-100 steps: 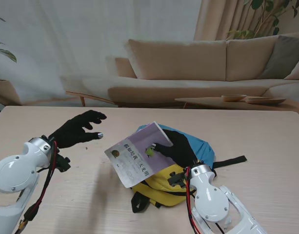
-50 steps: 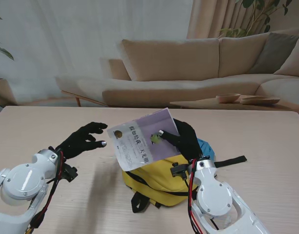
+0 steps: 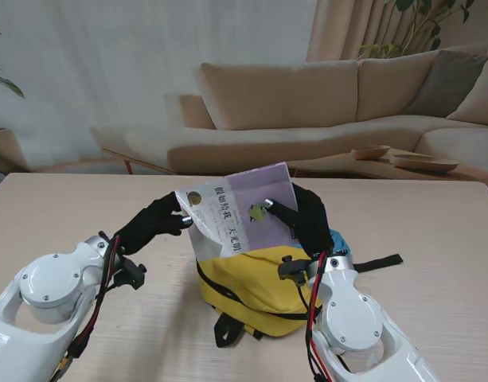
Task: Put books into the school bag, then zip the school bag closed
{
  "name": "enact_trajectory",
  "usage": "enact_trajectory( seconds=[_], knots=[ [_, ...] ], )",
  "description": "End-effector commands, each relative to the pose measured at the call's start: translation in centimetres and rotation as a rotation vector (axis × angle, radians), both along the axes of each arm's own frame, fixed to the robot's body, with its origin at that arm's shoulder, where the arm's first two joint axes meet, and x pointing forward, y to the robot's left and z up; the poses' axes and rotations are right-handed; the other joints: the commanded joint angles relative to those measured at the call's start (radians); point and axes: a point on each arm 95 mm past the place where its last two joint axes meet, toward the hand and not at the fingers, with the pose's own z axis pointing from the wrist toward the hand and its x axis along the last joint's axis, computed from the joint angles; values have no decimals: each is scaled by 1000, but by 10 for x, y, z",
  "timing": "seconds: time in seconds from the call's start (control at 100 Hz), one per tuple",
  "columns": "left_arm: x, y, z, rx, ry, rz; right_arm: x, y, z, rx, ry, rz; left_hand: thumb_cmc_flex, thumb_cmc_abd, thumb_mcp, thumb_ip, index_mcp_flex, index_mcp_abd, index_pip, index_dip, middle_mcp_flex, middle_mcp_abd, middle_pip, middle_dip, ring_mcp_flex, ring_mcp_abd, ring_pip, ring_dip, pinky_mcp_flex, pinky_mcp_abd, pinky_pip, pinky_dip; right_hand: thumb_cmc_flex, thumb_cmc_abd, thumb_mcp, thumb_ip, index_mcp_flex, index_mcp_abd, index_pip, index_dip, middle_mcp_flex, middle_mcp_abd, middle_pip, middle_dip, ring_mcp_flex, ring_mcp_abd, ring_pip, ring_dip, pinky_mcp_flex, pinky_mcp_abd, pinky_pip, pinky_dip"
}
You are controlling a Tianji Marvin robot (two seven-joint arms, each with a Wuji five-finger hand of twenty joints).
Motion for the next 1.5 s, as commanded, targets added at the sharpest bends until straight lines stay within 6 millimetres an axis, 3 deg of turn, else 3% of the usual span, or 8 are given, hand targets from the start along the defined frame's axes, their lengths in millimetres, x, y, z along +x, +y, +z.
enact_trajectory(
  seconds=[0.0,0.2,0.56,0.81,0.94,1.06,1.19,1.49],
  knots=[
    [-4,-10,3,-7,-7,-44,-3,7,7,24,-20,19,40,4,2,-20,-31,-16,45,28,10,-4,-11,-13,11,-25,-14,-11,-3,-20,-26,25,158,136,43,54,141,-271,201,132,-11,-21,27,13,2,-14,27,14,-1,-23,46,22],
    [-11,-10,6,-12,-31,-125,2,6,10,23,-22,-12,297,22,43,33,26,-85,132,72,76,-60,10,-7,46,-58,-14,-22,25,-18,-16,39,158,138,42,54,142,-271,199,135,-14,-20,29,11,1,-13,28,16,-1,-24,45,23],
    [-23,4,5,38,-64,-218,9,7,8,12,-8,-53,359,-37,28,19,-38,-121,126,78,1,-149,-5,-14,-5,-114,-57,-49,-4,-56,-47,21,161,137,42,54,141,-269,198,138,-16,-17,35,9,-1,-10,30,18,-4,-21,49,27],
    [-28,10,7,59,-80,-251,12,7,8,7,-3,-65,188,-112,50,5,-38,-100,65,56,-39,-122,-30,-22,-41,-127,-101,-68,-16,-66,-104,25,161,137,43,52,138,-267,200,141,-19,-14,37,7,-2,-8,31,19,-5,-22,50,29],
    [-28,12,6,62,-67,-259,11,7,7,6,-1,-65,-11,-196,196,-54,-30,-57,16,32,-53,-100,-46,-25,-52,-119,-118,-65,-18,-67,-151,46,162,138,43,52,137,-267,201,142,-21,-14,38,6,-4,-8,32,20,-8,-22,49,29],
    [-27,9,7,47,-38,-226,10,8,6,1,-3,-57,-138,-172,244,-80,2,-28,-3,18,-34,-74,-51,-26,-45,-102,-124,-64,-15,-54,-180,56,162,137,43,51,137,-268,201,142,-22,-15,38,6,-6,-8,31,20,-8,-22,49,30],
    [-22,3,7,2,6,-166,5,11,5,5,-5,-46,-115,-121,190,-72,46,-22,44,51,12,-51,-40,-12,-19,-76,-118,-52,5,-33,-195,78,161,139,42,51,136,-269,201,142,-22,-16,39,4,-6,-9,31,21,-8,-23,49,31],
    [-6,-16,7,-123,53,-118,-2,18,2,19,4,-22,114,2,31,-8,132,-64,348,322,156,-43,88,71,76,-47,-19,0,45,-5,-53,115,161,142,39,49,134,-270,202,143,-24,-17,39,2,-6,-10,30,21,-7,-24,48,31]
  ],
)
